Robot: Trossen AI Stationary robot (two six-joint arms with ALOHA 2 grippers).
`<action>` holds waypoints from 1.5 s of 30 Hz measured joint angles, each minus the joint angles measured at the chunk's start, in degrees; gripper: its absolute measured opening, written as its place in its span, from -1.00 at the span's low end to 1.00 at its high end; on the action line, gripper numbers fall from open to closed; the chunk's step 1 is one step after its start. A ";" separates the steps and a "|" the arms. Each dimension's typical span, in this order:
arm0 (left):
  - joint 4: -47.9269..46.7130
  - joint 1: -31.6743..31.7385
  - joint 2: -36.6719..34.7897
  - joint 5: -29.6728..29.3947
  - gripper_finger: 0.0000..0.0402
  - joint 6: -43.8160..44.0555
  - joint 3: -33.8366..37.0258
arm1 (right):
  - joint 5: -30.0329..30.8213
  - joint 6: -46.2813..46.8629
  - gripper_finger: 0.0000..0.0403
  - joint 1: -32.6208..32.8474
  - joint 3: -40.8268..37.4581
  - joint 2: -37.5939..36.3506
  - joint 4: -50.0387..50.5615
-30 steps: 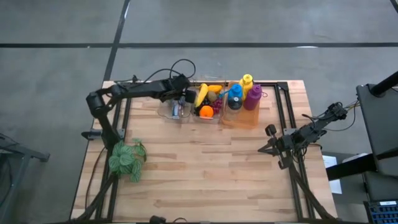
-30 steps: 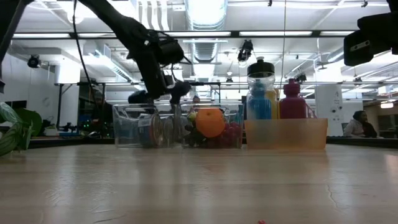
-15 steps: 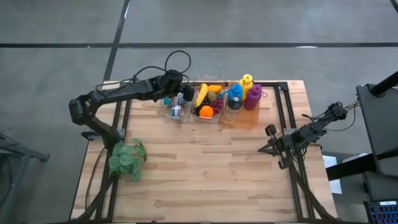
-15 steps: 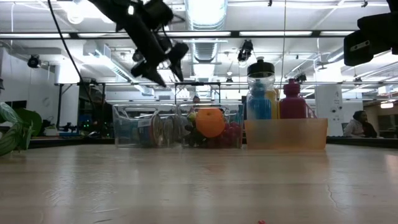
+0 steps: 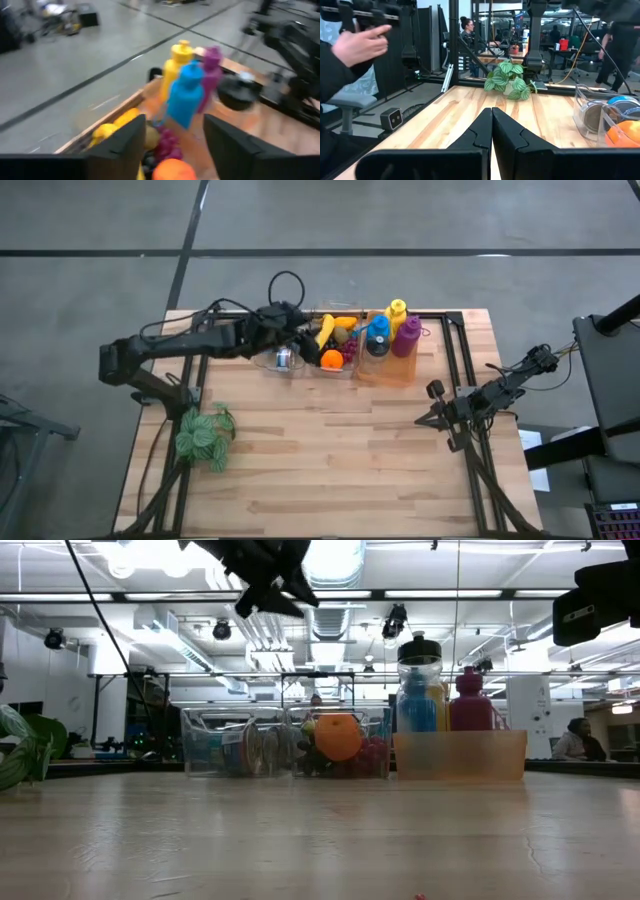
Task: Pick & Place Food Item
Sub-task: Return to Home Position
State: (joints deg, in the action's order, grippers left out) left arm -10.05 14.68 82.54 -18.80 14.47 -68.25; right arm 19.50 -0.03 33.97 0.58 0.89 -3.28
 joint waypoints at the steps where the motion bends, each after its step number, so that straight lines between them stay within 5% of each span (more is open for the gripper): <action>1: 0.42 -0.94 0.00 0.27 -0.06 -0.86 0.00 | -0.01 0.00 -0.96 0.00 0.00 0.00 0.02; 12: 7.13 -15.96 0.09 4.51 -0.95 -12.28 2.32 | 0.00 0.00 -0.96 0.01 0.00 0.00 0.01; 19: 12.77 -26.03 -0.33 5.12 -0.99 -23.50 5.69 | 0.00 0.00 -0.96 0.01 0.00 0.00 0.01; 28: 11.72 -30.18 -7.07 1.27 -0.99 -18.40 10.92 | 0.00 0.00 -0.96 0.01 0.02 -0.02 -0.03; 39: 35.74 -31.84 -30.75 1.87 -1.00 -21.72 42.02 | 0.00 0.00 -0.96 -0.01 0.02 -0.02 0.01; 45: 36.36 -31.85 -46.23 5.38 -1.00 -22.61 54.22 | 0.00 0.00 -0.96 0.00 0.02 0.00 0.01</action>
State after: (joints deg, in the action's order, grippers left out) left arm 26.31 -17.17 36.32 -13.41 -8.14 -14.03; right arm 19.50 -0.03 33.97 0.60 0.89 -3.27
